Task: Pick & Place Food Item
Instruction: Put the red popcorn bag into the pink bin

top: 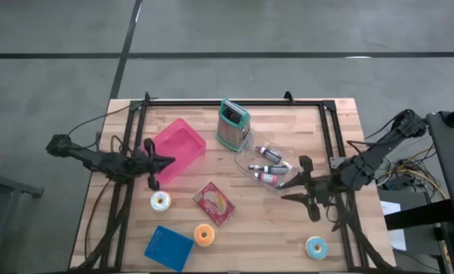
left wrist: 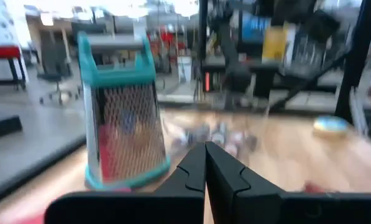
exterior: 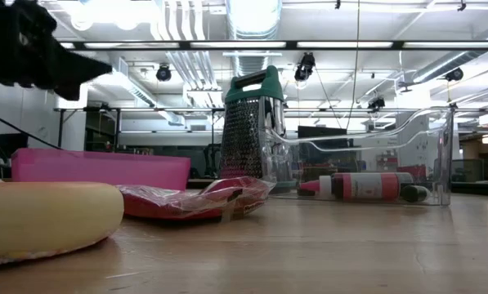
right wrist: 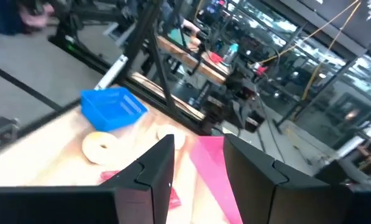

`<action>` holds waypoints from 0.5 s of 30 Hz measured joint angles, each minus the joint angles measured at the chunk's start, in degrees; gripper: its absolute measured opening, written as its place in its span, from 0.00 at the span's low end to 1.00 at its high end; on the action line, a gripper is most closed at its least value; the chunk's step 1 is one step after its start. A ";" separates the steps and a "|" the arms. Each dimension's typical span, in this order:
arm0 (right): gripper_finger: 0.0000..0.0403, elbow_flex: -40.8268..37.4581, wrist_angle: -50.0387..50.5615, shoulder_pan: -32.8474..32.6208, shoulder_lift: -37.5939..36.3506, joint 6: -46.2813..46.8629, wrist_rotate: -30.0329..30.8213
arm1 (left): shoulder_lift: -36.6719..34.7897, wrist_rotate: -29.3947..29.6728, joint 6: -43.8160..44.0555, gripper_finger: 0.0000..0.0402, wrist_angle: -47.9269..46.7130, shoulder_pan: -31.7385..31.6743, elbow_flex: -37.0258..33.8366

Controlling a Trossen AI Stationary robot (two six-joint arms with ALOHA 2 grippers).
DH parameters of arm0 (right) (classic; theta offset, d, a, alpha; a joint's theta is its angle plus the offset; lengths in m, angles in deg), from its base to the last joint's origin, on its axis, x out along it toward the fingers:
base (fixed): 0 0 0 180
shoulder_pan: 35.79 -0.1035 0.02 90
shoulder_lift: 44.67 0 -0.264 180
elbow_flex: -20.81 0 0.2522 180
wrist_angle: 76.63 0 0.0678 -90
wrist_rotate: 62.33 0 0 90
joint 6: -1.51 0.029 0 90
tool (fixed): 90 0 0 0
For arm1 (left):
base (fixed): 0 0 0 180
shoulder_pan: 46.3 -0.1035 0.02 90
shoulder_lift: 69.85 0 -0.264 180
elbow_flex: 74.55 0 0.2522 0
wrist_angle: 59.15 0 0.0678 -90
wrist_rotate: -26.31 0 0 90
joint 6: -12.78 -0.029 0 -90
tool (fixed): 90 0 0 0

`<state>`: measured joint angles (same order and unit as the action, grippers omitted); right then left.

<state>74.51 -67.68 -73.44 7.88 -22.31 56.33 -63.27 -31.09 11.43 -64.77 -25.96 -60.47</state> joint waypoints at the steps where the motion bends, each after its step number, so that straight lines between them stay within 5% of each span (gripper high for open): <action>1: 0.33 -0.04 0.02 0.42 -0.06 -0.28 0.00 | 0.01 0.02 -0.34 0.01 1.88 0.00 0.00; 15: 0.33 0.66 4.74 0.66 -5.83 -0.23 -0.39 | 0.10 -1.53 5.85 0.01 8.14 -0.03 0.00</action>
<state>75.17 -62.94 -72.79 2.05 -22.54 55.94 -63.17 -32.63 17.28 -56.63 -25.98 -60.47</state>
